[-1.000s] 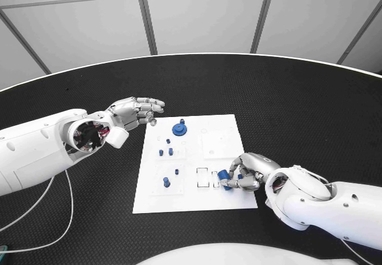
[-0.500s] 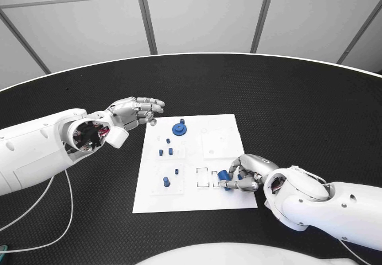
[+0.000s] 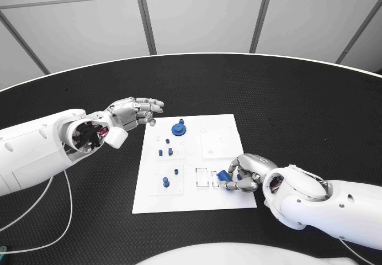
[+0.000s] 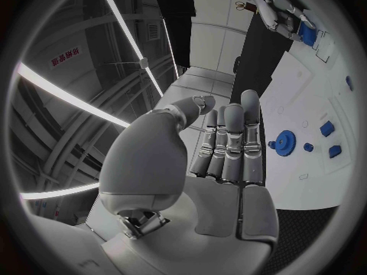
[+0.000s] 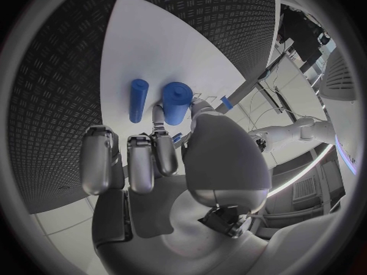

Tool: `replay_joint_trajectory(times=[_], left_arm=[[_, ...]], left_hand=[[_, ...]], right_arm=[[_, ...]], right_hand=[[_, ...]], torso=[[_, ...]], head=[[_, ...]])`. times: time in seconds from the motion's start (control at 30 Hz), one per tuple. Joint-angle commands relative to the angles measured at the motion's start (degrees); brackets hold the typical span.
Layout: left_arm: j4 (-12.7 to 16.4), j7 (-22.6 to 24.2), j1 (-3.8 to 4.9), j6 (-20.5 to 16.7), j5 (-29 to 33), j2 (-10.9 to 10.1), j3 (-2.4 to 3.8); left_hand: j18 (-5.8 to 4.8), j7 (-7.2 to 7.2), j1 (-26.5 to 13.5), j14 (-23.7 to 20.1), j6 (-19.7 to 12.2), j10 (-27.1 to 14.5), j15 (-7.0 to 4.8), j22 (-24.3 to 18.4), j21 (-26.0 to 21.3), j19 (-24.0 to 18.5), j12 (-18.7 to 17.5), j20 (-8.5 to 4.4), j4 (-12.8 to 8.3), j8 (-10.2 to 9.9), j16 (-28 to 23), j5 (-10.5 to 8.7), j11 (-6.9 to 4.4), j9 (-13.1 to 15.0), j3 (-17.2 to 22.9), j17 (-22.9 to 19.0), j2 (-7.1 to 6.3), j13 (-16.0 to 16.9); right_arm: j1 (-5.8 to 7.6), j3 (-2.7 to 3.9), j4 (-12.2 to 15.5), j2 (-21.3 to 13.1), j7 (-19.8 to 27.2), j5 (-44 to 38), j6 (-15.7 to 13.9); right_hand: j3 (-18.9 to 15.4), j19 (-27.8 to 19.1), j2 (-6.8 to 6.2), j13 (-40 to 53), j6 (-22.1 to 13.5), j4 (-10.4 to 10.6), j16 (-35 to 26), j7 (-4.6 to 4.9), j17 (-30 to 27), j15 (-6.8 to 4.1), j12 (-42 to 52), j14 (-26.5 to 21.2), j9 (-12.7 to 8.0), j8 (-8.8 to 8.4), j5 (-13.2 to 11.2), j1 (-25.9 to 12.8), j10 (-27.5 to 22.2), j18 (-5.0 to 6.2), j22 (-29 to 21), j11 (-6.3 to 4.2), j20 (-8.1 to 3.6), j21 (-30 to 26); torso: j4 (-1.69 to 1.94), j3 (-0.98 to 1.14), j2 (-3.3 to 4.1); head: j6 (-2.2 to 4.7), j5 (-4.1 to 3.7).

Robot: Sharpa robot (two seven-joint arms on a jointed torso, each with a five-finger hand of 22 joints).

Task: Assemble the parts on the task board

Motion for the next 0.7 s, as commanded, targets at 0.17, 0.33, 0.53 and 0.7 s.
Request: replay_joint_trajectory(times=[0.17, 0.33, 0.53, 0.7], left_arm=[[-0.1, 0.0, 0.0, 0.1, 0.0, 0.1, 0.0], [-0.2, 0.0, 0.0, 0.3, 0.0, 0.2, 0.0], [-0.3, -0.1, 0.0, 0.3, 0.0, 0.3, 0.0], [-0.3, -0.1, 0.0, 0.3, 0.0, 0.4, 0.0]], left_hand=[[0.56, -0.04, -0.1, -0.4, 0.3, 0.1, -0.13, -0.1, -0.4, -0.5, -0.2, 0.1, 0.0, -0.4, -0.4, -0.05, 0.21, 0.1, -0.2, -0.1, 0.38, -0.1], [0.56, -0.04, -0.1, -0.4, 0.3, 0.1, -0.13, -0.1, -0.4, -0.5, -0.2, 0.1, 0.0, -0.4, -0.4, -0.05, 0.21, 0.1, -0.2, -0.1, 0.38, -0.1], [0.56, -0.04, -0.1, -0.4, 0.3, 0.1, -0.13, -0.1, -0.4, -0.5, -0.2, 0.1, 0.0, -0.4, -0.4, -0.05, 0.21, 0.1, -0.2, -0.1, 0.38, -0.1], [0.56, -0.04, -0.1, -0.4, 0.3, 0.1, -0.13, -0.1, -0.4, -0.5, -0.2, 0.1, 0.0, -0.4, -0.4, -0.05, 0.21, 0.1, -0.2, -0.1, 0.38, -0.1]], right_arm=[[0.0, 0.03, 1.9, -0.9, 0.0, 0.8, -4.4], [0.01, 0.07, 3.3, -1.6, 0.2, 2.7, -7.1], [0.03, 0.15, 4.6, -2.1, 0.4, 4.5, -9.4], [0.04, 0.24, 5.4, -2.2, 0.6, 5.4, -10.5]], right_hand=[[4.8, 4.9, 0.14, 6.7, 2.1, -0.4, 0.6, -0.69, 11.9, -0.47, 0.8, 5.3, 0.0, 0.21, 4.5, 3.1, 0.9, -1.27, 13.1, -0.61, -0.12, 1.6], [7.1, 5.1, -0.26, 7.1, 3.2, -0.5, 0.7, -1.15, 12.3, -0.79, 1.1, 5.4, 0.3, 0.38, 6.8, 2.6, 1.3, -1.54, 13.5, -1.01, -0.4, 3.0], [8.0, 5.2, -0.66, 7.5, 3.8, -0.4, 0.8, -1.41, 12.6, -0.98, 1.3, 5.5, 0.5, 0.67, 6.9, 1.9, 1.6, -1.6, 13.6, -1.24, -0.57, 3.3], [8.5, 5.2, -0.69, 7.6, 4.1, -0.4, 0.9, -1.58, 12.7, -1.1, 1.5, 5.5, 0.7, 0.81, 6.9, 1.4, 1.7, -1.64, 13.7, -1.38, -0.68, 3.5]], torso=[[-0.06, 0.05, -0.03], [-0.1, -0.04, -0.05], [0.08, -0.06, 0.03], [0.02, -0.07, 0.07]], head=[[0.25, 0.05], [0.51, -0.17], [0.7, -0.28], [0.79, -0.1]])
